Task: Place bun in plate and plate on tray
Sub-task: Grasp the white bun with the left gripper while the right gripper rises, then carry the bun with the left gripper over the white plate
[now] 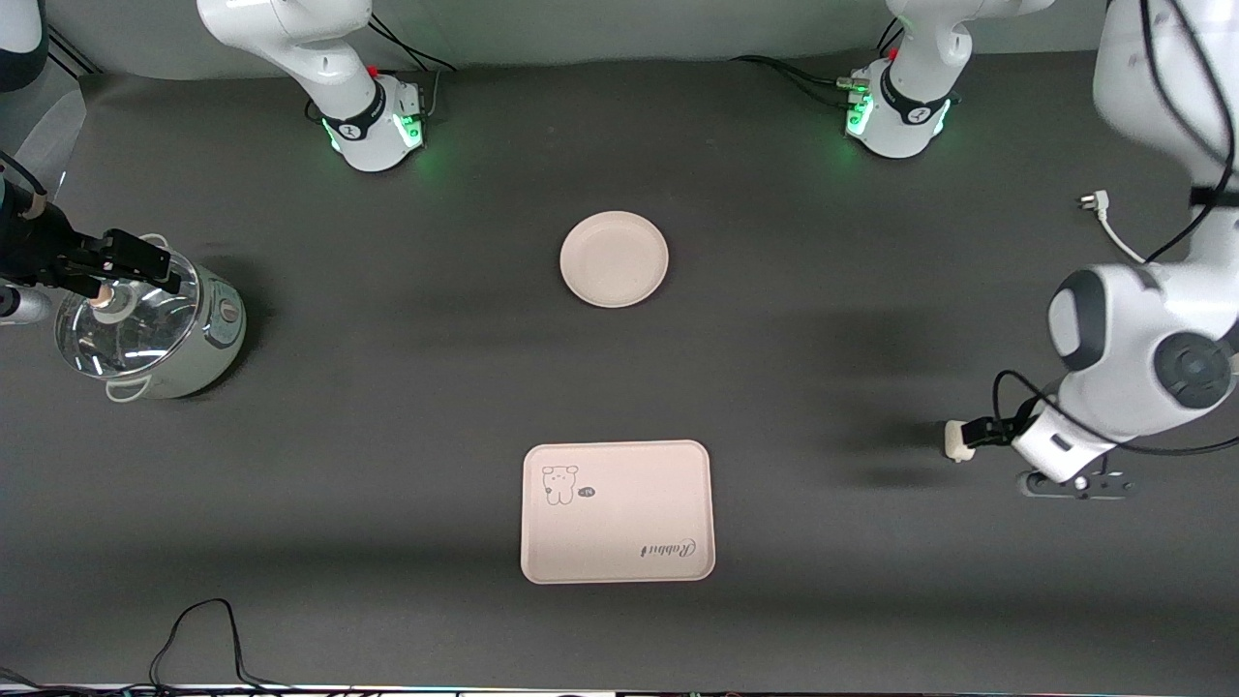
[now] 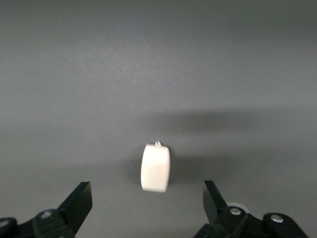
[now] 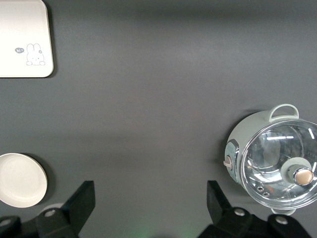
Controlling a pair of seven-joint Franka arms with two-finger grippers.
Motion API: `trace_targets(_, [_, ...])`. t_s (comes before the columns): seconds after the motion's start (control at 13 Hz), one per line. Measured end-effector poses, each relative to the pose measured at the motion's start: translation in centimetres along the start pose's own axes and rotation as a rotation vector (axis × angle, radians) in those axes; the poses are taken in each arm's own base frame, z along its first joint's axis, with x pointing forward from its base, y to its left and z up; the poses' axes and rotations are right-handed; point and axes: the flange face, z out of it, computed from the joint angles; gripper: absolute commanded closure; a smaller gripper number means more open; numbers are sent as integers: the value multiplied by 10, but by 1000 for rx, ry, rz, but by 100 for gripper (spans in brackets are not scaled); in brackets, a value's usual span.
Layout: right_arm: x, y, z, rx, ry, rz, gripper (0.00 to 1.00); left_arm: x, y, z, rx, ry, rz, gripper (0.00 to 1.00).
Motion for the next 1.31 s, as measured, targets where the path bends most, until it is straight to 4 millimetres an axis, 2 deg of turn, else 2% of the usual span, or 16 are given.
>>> trace_targets(0.15, [2, -12, 5, 4, -7, -20, 0, -2, -6, 46, -3, -6, 16, 0])
trace_targets(0.31, [7, -27, 15, 46, -19, -38, 0, -9, -5, 72, -5, -26, 22, 0])
trace_targets(0.38, [9, -31, 25, 70, -28, -39, 0, -13, -5, 77, -6, -36, 23, 0])
trace_targets(0.46, [11, -32, 36, 83, -39, -37, 0, -14, -5, 78, -7, -38, 22, 1])
trace_targets(0.54, [12, -33, 49, 90, -54, -35, 0, -15, -4, 79, -7, -39, 24, 6])
trace_targets(0.62, [11, -37, 61, 94, -73, -39, 0, -15, -2, 79, -9, -36, 27, 16])
trace_targets(0.69, [11, -46, 72, 96, -86, -53, 0, -16, 0, 81, -11, -29, 30, 31])
trace_targets(0.92, [6, -82, 101, 88, -119, -110, 0, -20, 5, 87, -13, -12, 36, 68])
trace_targets(1.0, [4, -88, 107, 86, -132, -121, 0, -20, 6, 88, -14, -11, 37, 75])
trace_targets(1.08, [1, -95, 114, 84, -147, -132, 0, -20, 6, 87, -14, -11, 38, 77])
trace_targets(1.31, [-8, -104, 152, 75, -228, -145, 0, -18, 8, 76, -15, -3, 39, 78])
